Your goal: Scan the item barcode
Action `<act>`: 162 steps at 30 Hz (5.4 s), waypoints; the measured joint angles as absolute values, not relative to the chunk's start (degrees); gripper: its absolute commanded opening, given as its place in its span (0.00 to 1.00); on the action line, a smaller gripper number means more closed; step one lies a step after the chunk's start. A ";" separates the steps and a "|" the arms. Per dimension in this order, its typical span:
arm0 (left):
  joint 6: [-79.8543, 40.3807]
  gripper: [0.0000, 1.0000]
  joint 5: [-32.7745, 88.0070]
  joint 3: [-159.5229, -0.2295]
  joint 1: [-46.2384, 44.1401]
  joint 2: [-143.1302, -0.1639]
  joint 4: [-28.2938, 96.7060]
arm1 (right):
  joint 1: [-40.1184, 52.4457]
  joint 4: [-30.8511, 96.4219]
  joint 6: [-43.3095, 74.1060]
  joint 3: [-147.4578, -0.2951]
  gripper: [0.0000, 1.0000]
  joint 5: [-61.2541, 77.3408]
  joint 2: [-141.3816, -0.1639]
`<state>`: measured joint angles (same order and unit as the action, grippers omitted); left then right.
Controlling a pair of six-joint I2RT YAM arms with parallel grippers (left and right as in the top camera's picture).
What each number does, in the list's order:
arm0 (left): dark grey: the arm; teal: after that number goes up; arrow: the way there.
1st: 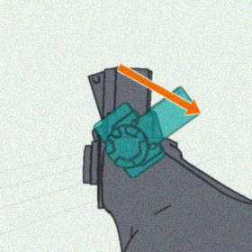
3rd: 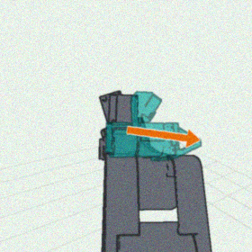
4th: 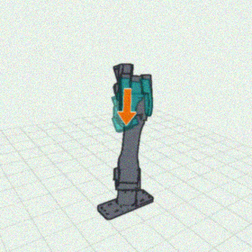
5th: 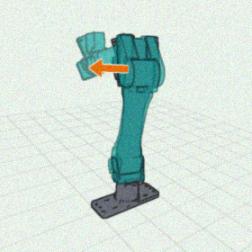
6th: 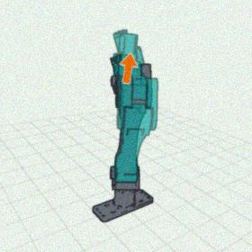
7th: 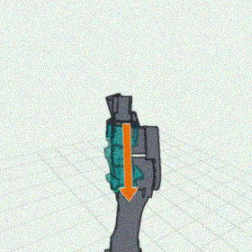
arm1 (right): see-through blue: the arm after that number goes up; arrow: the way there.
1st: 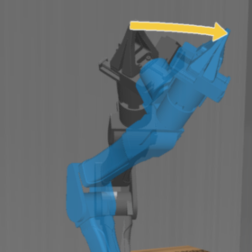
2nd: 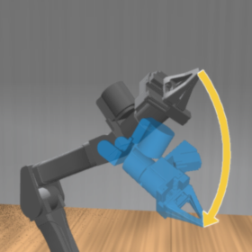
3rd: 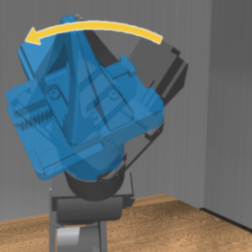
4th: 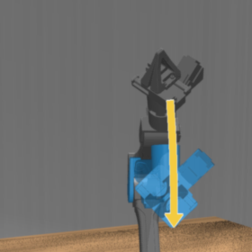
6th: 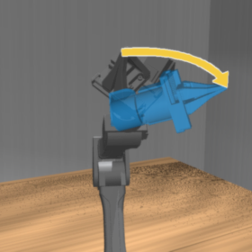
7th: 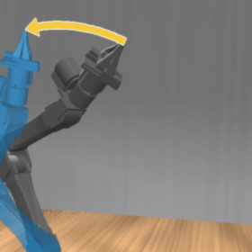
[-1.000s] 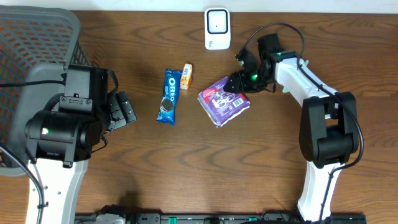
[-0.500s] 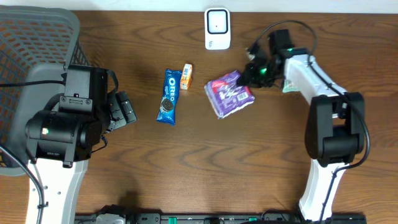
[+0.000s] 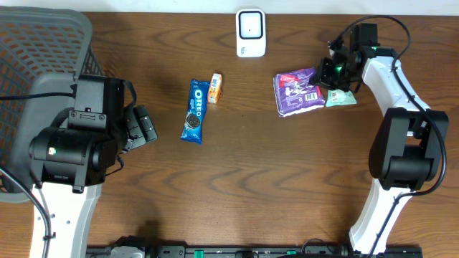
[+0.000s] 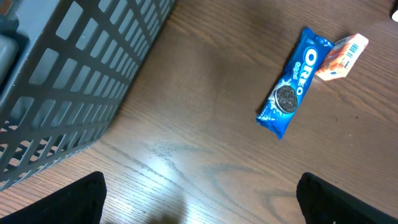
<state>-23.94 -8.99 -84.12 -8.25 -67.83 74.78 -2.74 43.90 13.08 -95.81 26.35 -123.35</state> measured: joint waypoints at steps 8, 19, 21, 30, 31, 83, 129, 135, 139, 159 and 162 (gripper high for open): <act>-23.94 0.98 -8.99 -84.12 -8.25 -67.83 74.78 | -2.87 43.51 21.56 -95.83 0.01 21.98 -123.35; -23.94 0.98 -8.99 -84.12 -8.25 -67.83 74.78 | -2.87 41.30 27.20 -95.83 0.07 19.44 -123.35; -23.94 0.98 -8.97 -84.12 -8.25 -67.83 74.78 | -2.87 41.30 26.98 -95.83 0.19 19.25 -123.35; -23.94 0.98 -8.99 -84.12 -8.25 -67.83 74.81 | -2.87 49.45 22.04 -100.01 0.39 18.57 -123.35; -23.94 0.98 -8.99 -84.12 -8.25 -67.83 74.81 | -2.87 50.83 21.63 -101.23 0.39 18.52 -123.35; -23.94 0.98 -8.99 -84.12 -8.25 -67.83 74.78 | 30.17 50.89 26.20 -118.15 0.07 15.38 -139.92; -23.94 0.98 -8.99 -84.12 -8.25 -67.83 74.78 | 35.77 51.00 31.57 -119.70 0.75 16.64 -137.93; -23.94 0.98 -8.99 -84.12 -8.25 -67.83 74.78 | 35.81 49.58 33.61 -119.66 0.66 20.32 -141.40; -23.94 0.98 -8.99 -84.12 -8.25 -67.83 74.81 | 35.86 49.47 34.37 -119.61 0.58 21.37 -141.82; -23.94 0.98 -8.97 -84.12 -8.25 -67.83 74.78 | 37.78 46.92 33.43 -117.67 0.01 21.02 -142.04; -23.94 0.98 -8.97 -84.12 -8.25 -67.83 74.78 | 37.63 51.90 31.48 -118.67 0.01 16.62 -141.36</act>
